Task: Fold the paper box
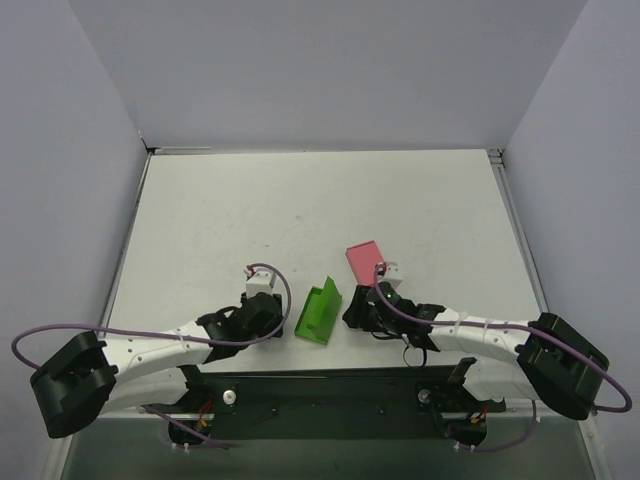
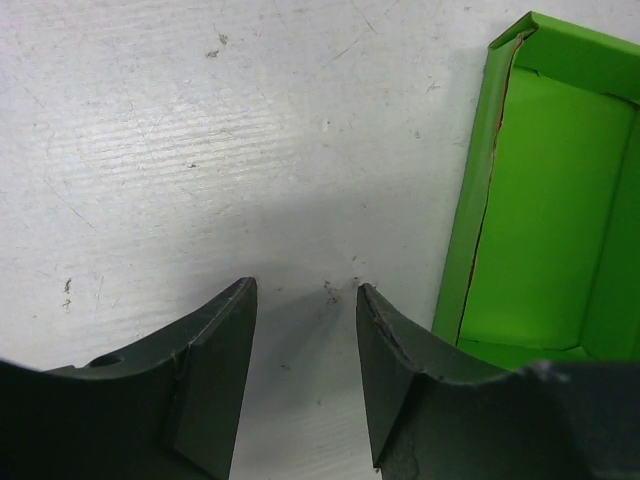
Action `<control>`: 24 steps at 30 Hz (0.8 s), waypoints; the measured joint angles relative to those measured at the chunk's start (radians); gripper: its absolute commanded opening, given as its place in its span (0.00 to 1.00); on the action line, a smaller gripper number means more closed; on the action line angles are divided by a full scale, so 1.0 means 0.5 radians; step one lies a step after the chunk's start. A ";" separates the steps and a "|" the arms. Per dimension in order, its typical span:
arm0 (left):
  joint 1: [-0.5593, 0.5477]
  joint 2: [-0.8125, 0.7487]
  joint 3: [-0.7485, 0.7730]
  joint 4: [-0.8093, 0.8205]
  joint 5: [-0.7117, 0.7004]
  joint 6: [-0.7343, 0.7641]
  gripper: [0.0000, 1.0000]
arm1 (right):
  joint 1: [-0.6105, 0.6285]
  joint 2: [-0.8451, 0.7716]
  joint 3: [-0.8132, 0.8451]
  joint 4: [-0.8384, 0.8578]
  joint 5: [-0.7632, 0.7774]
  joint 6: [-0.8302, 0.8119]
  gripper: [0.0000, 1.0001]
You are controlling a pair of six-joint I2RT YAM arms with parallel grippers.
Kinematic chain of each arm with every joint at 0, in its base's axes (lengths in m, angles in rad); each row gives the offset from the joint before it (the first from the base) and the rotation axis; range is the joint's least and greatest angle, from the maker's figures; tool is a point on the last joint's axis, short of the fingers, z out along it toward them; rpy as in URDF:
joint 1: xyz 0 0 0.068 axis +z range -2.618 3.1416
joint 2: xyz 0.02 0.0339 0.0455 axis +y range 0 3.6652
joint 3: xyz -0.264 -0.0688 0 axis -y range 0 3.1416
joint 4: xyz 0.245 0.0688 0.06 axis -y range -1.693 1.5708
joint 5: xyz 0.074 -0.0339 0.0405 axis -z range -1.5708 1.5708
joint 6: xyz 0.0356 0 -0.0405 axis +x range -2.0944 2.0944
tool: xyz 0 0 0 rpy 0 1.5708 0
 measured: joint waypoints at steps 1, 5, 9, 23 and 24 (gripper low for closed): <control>0.001 0.002 0.000 0.008 0.003 -0.002 0.54 | 0.004 0.040 0.023 0.022 -0.005 0.001 0.44; 0.000 0.016 -0.005 0.040 0.017 -0.004 0.54 | 0.007 0.148 0.078 0.087 -0.034 0.006 0.44; -0.036 0.062 -0.005 0.114 0.021 -0.009 0.54 | 0.007 0.235 0.117 0.132 -0.040 0.012 0.44; -0.488 0.175 0.060 0.164 -0.008 -0.137 0.54 | 0.005 0.460 0.418 0.103 -0.080 -0.020 0.45; -0.509 0.186 0.067 0.166 -0.009 -0.146 0.54 | 0.004 0.480 0.452 0.105 -0.098 -0.028 0.45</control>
